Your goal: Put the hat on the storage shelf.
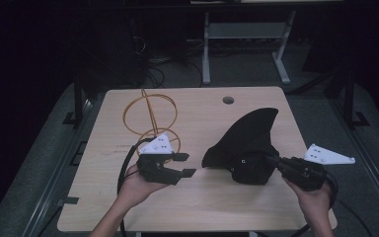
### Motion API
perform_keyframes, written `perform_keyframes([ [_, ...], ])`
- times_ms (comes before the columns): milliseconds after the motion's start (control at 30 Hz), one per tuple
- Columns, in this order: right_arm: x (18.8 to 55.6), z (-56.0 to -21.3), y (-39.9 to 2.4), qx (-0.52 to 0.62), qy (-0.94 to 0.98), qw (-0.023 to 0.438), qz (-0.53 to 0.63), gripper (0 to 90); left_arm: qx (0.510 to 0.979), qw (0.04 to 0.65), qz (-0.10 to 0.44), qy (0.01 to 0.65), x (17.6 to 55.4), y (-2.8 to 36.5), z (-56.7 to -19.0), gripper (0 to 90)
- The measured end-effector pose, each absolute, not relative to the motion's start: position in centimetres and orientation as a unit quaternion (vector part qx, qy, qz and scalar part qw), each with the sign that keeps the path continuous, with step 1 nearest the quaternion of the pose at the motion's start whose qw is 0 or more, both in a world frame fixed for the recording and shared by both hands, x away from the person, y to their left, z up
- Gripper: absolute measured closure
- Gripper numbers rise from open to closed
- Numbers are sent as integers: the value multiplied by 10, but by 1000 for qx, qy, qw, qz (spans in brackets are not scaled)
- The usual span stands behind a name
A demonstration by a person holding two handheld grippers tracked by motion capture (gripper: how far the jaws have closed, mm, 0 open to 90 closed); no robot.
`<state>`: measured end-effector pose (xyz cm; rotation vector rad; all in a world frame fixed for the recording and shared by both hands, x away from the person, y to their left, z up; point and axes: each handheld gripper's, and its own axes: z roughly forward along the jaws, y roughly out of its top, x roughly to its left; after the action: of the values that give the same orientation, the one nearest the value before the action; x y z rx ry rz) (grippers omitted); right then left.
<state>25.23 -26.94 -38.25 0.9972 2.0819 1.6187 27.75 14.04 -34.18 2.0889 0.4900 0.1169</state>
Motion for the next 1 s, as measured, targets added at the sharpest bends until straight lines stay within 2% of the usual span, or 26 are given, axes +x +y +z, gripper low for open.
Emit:
perform_keyframes([
  [400, 256, -353, -259, 324, 743, 178, 557, 867, 856, 468, 51, 215, 270, 156, -368, 422],
  [1000, 266, -316, -253, 299, 749, 187, 560, 866, 851, 473, 66, 217, 258, 160, -402, 379],
])
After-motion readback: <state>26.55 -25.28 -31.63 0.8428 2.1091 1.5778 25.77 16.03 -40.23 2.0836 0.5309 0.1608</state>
